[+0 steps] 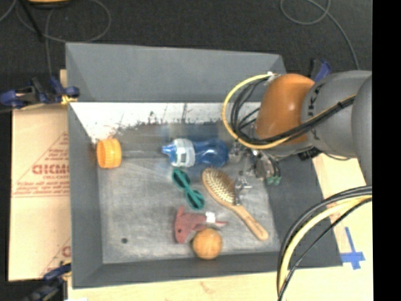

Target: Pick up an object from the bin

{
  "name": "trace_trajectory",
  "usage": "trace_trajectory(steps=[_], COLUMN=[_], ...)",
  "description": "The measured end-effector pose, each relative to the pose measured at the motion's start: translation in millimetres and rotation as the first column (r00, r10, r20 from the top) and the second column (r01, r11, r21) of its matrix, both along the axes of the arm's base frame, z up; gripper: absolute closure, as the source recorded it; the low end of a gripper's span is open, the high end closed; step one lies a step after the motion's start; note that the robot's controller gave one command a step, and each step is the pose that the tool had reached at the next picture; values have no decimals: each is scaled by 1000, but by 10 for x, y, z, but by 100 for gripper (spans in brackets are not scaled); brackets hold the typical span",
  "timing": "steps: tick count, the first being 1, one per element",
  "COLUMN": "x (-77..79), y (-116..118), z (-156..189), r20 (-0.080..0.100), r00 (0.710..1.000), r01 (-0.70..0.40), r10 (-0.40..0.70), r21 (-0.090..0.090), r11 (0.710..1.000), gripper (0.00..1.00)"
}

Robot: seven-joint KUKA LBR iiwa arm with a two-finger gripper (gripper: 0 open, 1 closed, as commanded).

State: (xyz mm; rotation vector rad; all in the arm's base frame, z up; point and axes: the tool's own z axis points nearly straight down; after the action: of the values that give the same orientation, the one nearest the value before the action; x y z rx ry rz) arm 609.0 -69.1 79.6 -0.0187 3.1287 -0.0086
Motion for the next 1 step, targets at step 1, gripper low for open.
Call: trace_trajectory(steps=[1], x=[-501], y=[-181], z=[-10], r20=[14], r00=[995], r01=[102], r10=[-102], r21=[8], r11=[995], gripper=[0])
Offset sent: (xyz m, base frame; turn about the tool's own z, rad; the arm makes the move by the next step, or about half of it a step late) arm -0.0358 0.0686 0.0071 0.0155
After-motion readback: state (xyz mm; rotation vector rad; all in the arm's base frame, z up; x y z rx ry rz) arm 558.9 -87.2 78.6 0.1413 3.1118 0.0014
